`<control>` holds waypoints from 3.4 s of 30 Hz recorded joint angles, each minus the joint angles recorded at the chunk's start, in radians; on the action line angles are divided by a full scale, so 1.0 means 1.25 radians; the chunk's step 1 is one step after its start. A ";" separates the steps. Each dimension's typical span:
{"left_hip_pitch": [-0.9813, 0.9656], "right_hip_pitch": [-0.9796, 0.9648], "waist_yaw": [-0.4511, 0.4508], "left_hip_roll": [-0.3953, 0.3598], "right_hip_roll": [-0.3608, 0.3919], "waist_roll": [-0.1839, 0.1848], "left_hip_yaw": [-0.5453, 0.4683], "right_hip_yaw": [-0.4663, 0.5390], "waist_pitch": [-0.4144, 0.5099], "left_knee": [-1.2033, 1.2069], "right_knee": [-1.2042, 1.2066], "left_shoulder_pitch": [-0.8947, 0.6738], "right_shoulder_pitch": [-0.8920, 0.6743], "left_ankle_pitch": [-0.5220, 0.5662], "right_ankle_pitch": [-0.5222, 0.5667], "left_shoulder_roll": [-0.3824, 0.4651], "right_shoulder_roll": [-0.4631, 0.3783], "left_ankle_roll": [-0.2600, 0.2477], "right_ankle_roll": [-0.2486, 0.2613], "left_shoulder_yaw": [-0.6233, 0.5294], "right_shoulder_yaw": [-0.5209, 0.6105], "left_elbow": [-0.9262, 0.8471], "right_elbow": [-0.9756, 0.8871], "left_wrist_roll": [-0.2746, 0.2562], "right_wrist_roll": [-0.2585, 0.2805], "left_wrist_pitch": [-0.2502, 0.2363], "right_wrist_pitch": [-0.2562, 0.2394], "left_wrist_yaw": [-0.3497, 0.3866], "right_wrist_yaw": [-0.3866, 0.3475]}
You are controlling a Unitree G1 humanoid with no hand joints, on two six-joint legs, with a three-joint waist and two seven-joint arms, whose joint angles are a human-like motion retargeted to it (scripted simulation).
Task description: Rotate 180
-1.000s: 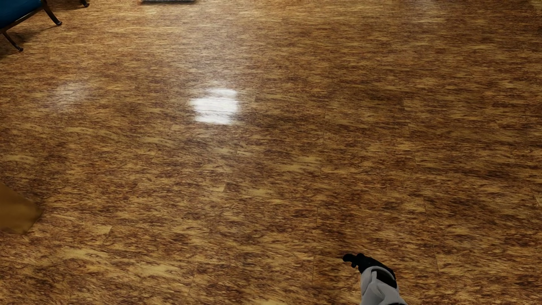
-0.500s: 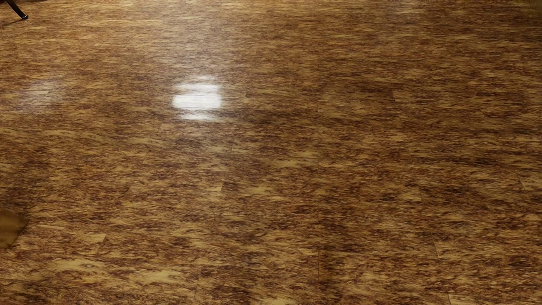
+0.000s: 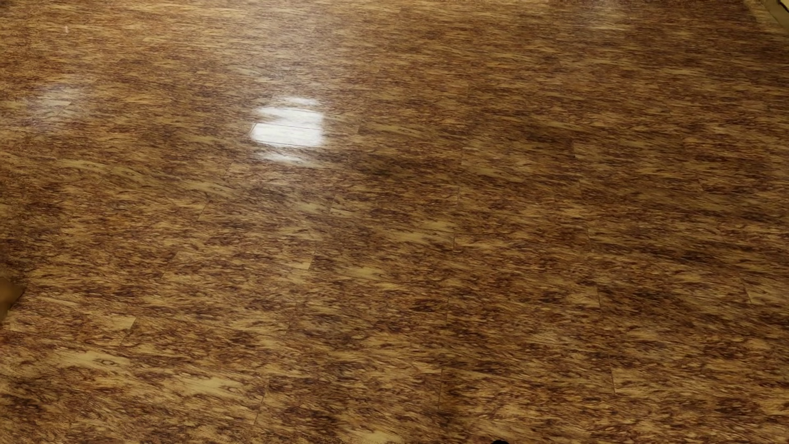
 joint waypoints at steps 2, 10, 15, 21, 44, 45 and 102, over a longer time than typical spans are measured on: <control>-0.045 0.008 0.002 0.003 -0.006 0.008 -0.072 -0.067 0.008 0.034 0.019 -0.013 -0.010 0.009 -0.018 0.012 -0.004 -0.014 -0.018 0.002 -0.012 -0.039 -0.040 -0.001 0.002 -0.019 -0.019 0.011 -0.018; -0.132 0.033 0.003 -0.011 -0.096 0.066 -0.027 -0.397 0.034 -0.077 -0.003 -0.004 -0.097 0.083 0.003 0.047 -0.120 -0.018 -0.075 -0.068 0.066 -0.232 0.034 -0.040 -0.010 -0.107 0.003 0.054 0.044; -0.023 0.055 0.003 0.111 -0.112 0.075 0.145 -0.494 0.017 0.201 -0.082 0.011 -0.177 -0.007 0.072 0.063 -0.146 0.064 -0.092 -0.023 0.156 -0.133 0.108 -0.025 -0.059 -0.023 0.027 0.032 0.074; 0.229 0.079 -0.028 0.251 -0.188 0.102 0.533 -0.660 -0.020 0.106 -0.094 -0.023 -0.032 0.077 0.147 0.065 -0.113 0.043 -0.091 -0.026 -0.029 0.008 -0.075 0.013 0.073 0.011 -0.053 -0.055 -0.069; 0.059 -0.206 -0.023 -0.252 0.068 -0.021 -0.258 0.075 0.016 0.064 -0.060 -0.064 0.052 -0.182 0.192 0.050 -0.036 0.099 -0.045 -0.068 0.069 -0.018 -0.033 -0.094 -0.028 0.018 -0.029 0.111 0.047; 0.068 -0.175 -0.015 -0.253 0.059 -0.022 -0.292 0.052 0.014 0.063 -0.090 -0.050 0.044 -0.182 0.230 0.042 -0.039 0.093 -0.084 -0.068 0.087 -0.017 -0.011 -0.097 -0.029 0.012 -0.018 0.112 0.061; 0.012 0.090 0.020 -0.051 -0.089 0.006 0.008 -0.179 -0.017 -0.015 -0.089 -0.040 -0.058 -0.025 0.045 0.036 0.019 0.062 0.021 -0.060 0.146 -0.062 0.028 -0.021 0.015 -0.033 -0.002 0.036 0.056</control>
